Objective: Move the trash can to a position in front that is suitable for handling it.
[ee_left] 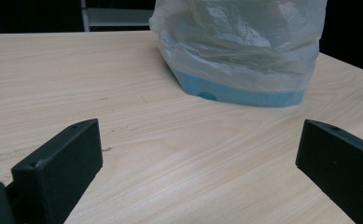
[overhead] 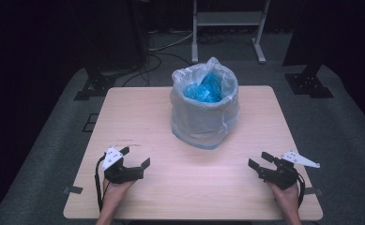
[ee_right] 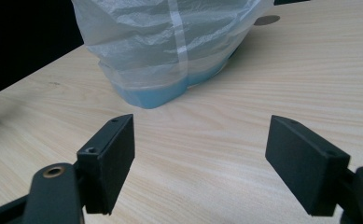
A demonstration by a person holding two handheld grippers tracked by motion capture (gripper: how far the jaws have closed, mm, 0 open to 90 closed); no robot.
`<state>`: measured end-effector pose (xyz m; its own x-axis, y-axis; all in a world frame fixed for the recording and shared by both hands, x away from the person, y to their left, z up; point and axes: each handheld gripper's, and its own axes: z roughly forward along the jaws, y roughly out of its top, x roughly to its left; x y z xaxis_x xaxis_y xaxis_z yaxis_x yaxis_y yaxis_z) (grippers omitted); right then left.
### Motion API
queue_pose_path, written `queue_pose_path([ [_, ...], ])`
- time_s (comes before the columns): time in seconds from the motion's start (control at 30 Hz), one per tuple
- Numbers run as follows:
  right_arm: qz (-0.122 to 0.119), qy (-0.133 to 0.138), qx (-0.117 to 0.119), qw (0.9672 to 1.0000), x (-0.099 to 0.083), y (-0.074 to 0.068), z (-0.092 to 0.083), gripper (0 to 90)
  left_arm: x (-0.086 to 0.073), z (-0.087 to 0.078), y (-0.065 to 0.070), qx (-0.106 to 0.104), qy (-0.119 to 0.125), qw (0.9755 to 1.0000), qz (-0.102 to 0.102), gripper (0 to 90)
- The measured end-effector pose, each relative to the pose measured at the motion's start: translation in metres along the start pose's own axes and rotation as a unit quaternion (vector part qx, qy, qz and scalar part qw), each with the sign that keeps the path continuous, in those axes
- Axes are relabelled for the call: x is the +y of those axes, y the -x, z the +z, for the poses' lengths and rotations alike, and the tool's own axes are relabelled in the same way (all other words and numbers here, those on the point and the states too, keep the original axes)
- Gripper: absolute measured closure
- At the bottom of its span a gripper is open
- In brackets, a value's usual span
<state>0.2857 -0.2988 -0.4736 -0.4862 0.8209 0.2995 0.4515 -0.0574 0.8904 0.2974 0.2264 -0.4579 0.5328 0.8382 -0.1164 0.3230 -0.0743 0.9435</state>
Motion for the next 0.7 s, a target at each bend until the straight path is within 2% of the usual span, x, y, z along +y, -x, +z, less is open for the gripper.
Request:
queue_pose_path([
  [0.17, 0.001, -0.004, 0.010, 0.9999, 0.002, -0.001, 0.003, 21.8, 0.000, -0.001, -0.003, -0.005, 0.002, 1.0000, -0.006, 0.0],
  [0.2, 0.003, -0.002, 0.020, 0.9998, 0.003, -0.002, 0.004, 21.8, 0.001, -0.002, -0.004, -0.005, 0.006, 0.9999, -0.008, 0.0],
  [0.37, -0.014, -0.007, 0.032, 0.9994, 0.014, -0.006, 0.008, 21.8, 0.001, -0.003, -0.005, -0.006, 0.008, 0.9999, -0.010, 0.0],
  [0.4, -0.027, -0.005, 0.035, 0.9990, 0.022, -0.010, 0.010, 21.8, 0.000, -0.004, -0.005, -0.007, 0.007, 0.9999, -0.011, 0.0],
  [0.57, -0.048, -0.008, 0.043, 0.9979, 0.039, -0.018, 0.015, 21.8, -0.001, -0.002, -0.005, -0.011, 0.004, 0.9998, -0.014, 0.0],
  [0.6, -0.063, -0.011, 0.049, 0.9968, 0.050, -0.022, 0.018, 21.8, -0.001, -0.002, -0.005, -0.011, 0.006, 0.9998, -0.015, 0.0],
  [0.67, -0.064, -0.008, 0.062, 0.9960, 0.063, -0.027, 0.020, 21.8, 0.000, -0.003, -0.005, -0.011, 0.007, 0.9998, -0.017, 0.0],
  [0.7, -0.064, -0.008, 0.062, 0.9960, 0.063, -0.027, 0.020, 21.8, 0.000, -0.003, -0.005, -0.011, 0.007, 0.9998, -0.017, 0.0],
])
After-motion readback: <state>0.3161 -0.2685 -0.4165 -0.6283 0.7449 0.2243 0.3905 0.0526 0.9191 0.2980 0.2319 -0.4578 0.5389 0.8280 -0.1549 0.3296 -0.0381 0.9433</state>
